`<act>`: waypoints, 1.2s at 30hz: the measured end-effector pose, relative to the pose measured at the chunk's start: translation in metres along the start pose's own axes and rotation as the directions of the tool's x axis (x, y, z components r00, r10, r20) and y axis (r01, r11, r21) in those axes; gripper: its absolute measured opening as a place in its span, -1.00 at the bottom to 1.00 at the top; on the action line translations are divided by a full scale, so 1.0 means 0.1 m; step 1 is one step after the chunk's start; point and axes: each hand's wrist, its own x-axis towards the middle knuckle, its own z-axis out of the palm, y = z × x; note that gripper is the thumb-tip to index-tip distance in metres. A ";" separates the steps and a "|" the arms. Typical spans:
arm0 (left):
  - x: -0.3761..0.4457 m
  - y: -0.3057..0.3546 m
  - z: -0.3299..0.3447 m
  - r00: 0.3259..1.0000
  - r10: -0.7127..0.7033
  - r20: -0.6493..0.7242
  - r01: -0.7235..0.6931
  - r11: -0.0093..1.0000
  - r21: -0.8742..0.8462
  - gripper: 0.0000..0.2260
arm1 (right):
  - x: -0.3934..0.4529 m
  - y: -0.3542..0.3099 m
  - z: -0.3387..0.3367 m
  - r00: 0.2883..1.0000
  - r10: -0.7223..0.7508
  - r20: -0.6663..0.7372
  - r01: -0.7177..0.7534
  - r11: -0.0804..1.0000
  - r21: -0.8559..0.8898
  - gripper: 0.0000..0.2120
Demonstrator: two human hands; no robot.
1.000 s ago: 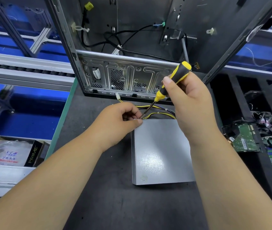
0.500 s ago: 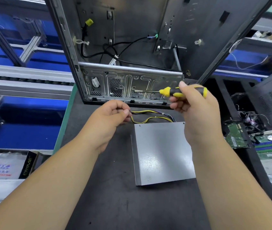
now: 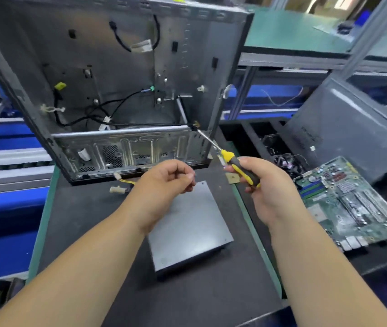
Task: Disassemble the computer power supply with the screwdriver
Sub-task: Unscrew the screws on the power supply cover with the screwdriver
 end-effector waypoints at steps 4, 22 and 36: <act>0.06 -0.03 0.51 0.999 0.043 0.022 -0.048 0.940 0.338 -0.90 | 0.11 0.03 -0.44 1.000 -0.003 -0.002 0.003 0.999 0.047 -0.86; 0.51 -0.67 2.53 0.997 -0.078 -0.026 0.074 0.711 0.700 -0.83 | 0.69 0.40 -2.58 0.998 0.065 0.010 -0.056 0.916 -0.397 -0.73; 0.39 -0.72 2.68 0.959 -0.069 -0.274 0.224 0.777 0.588 -0.89 | 0.79 0.82 -2.72 0.982 0.119 0.148 0.069 0.505 -0.860 -0.70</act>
